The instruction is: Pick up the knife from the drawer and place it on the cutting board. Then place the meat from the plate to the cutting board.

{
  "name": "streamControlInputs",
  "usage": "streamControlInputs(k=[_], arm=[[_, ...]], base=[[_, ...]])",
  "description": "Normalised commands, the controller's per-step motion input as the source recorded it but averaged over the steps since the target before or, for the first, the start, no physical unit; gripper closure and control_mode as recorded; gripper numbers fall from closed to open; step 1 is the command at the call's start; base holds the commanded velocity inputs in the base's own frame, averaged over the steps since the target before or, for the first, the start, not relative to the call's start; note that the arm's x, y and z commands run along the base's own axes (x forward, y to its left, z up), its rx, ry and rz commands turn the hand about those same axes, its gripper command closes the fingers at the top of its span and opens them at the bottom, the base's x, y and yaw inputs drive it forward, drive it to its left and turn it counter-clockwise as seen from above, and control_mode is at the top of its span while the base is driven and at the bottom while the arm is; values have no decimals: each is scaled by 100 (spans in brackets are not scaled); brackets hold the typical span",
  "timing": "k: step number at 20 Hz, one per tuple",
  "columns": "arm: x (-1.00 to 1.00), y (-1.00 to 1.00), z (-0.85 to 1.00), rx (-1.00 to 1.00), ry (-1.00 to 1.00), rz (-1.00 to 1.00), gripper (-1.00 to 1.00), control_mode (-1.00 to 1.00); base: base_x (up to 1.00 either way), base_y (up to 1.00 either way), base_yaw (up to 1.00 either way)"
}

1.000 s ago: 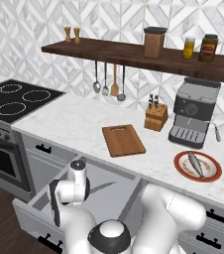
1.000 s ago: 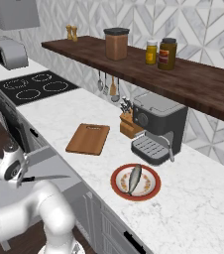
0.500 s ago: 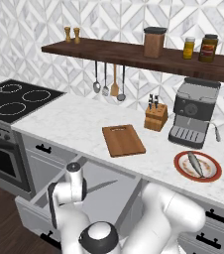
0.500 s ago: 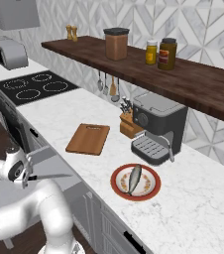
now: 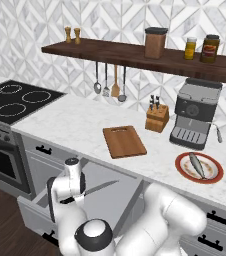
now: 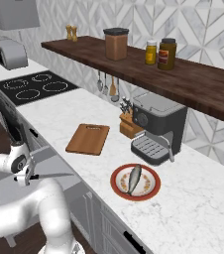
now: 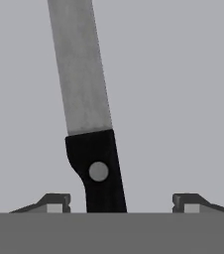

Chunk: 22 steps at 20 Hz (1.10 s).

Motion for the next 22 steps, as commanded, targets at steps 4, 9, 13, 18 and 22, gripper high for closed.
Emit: streamControlInputs(k=[4,9,13,18,22], arm=[[-38,12,-24,-2,-3,3,100,-100],[-50,6,-3,0,-6,1,100,-100],[-47,6,25,0,0,0,100,-100],[-38,28,72,0,1,0,100,-100],[-17,58,90,0,0,3,100,-100]], base=[[0,0,0],[0,0,0],[0,0,0],[0,0,0],[0,0,0]])
